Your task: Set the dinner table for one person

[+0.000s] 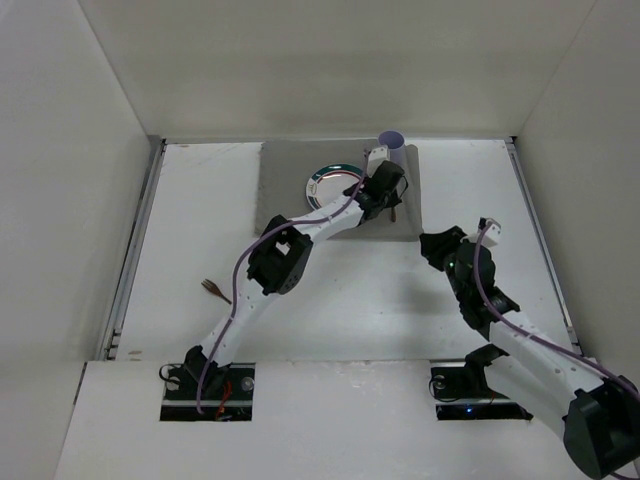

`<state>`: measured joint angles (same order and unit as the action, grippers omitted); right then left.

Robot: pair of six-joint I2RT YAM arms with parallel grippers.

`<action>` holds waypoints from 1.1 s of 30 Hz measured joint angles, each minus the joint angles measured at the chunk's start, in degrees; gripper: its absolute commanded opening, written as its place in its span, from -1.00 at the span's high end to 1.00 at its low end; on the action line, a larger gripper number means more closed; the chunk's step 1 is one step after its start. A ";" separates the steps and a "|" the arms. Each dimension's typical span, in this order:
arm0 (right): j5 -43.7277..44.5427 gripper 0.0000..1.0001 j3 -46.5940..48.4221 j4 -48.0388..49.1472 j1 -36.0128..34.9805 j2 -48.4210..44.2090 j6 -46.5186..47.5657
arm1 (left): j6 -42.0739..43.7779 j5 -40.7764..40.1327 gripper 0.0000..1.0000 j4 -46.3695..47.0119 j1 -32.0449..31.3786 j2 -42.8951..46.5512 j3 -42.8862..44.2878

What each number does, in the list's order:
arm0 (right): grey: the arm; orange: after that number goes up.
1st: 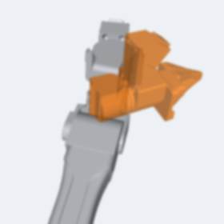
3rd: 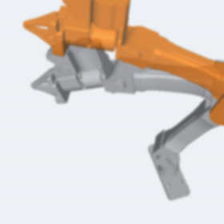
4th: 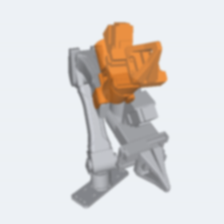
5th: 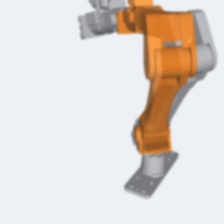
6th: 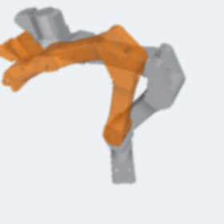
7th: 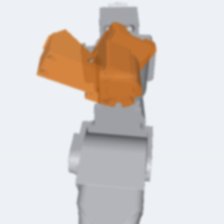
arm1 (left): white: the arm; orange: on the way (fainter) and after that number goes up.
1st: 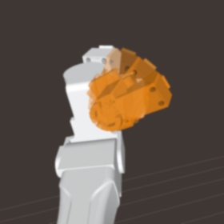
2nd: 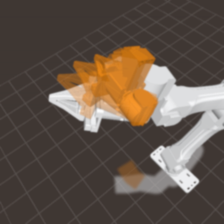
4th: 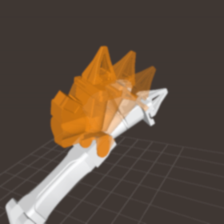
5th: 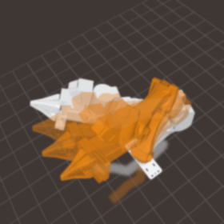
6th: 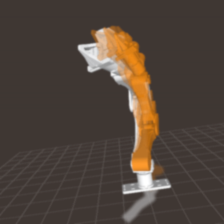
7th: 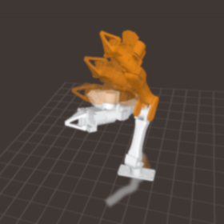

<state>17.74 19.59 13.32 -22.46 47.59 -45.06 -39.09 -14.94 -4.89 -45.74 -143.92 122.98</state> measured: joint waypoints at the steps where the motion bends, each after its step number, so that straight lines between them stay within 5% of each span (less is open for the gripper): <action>1: 0.02 0.21 0.00 -0.02 0.00 0.13 0.00 | -0.17 0.02 0.87 -0.17 0.02 -0.59 0.33; 12: 0.11 0.22 0.00 -0.02 0.00 0.52 0.00 | -1.49 0.13 0.48 -0.98 0.11 -2.67 0.81; 21: 0.48 0.22 0.00 -0.02 0.00 -0.66 0.02 | -1.75 0.13 0.36 0.15 0.07 -0.68 -2.29; 25: 0.63 0.25 0.00 0.02 -0.11 -1.05 0.04 | -1.33 0.22 0.33 1.70 -0.02 8.22 -12.70; 33: 1.25 0.35 0.31 0.50 -6.49 4.61 2.27 | -2.95 -1.25 0.31 10.29 3.30 42.49 -42.53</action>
<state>18.98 19.90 13.82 -28.95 52.21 -42.78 -42.04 -16.19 5.41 -42.44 -101.43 80.44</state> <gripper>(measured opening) 0.328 0.338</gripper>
